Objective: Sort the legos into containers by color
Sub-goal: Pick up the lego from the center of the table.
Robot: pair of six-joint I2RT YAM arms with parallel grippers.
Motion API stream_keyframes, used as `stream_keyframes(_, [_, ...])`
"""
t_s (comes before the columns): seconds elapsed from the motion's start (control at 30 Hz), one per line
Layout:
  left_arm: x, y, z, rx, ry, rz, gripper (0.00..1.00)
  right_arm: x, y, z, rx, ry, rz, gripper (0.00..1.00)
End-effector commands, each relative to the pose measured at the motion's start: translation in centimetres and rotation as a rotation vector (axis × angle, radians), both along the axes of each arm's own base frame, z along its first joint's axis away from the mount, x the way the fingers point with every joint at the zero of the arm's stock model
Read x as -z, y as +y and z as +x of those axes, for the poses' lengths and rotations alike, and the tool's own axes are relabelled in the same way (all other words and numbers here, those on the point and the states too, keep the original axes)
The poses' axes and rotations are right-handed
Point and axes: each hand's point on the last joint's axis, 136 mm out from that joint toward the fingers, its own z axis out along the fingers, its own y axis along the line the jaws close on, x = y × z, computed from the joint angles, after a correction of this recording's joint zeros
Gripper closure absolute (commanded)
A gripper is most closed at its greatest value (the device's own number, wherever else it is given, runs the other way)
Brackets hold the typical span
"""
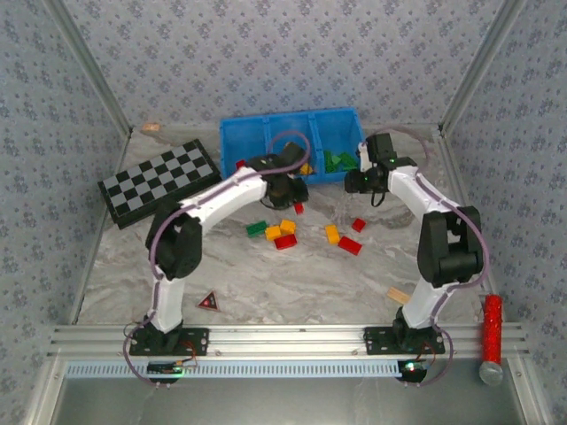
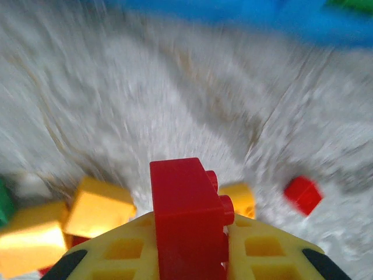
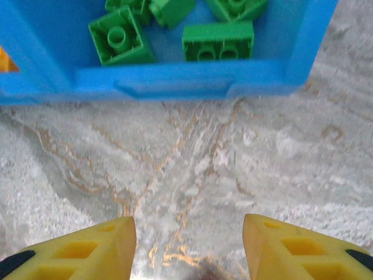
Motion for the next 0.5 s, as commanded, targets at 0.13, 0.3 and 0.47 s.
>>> stream_keyframes(0.13, [-9.2,5.6,5.7,-0.067,-0.230,-0.014,0.83,0.1,0.7,-2.6,0.011,0.036,0.040,0.46])
stream_keyframes(0.3, [-10.0,8.1,9.2,-0.121,-0.277,0.001,0.83,-0.3,2.3,-3.8,-0.016,0.042,0.039,0.43])
stream_keyframes(0.47, [-8.3,10.0,12.2,-0.164,-0.261,0.019,0.83,1.6,3.9,-6.2,-0.052,0.094,0.010,0.41])
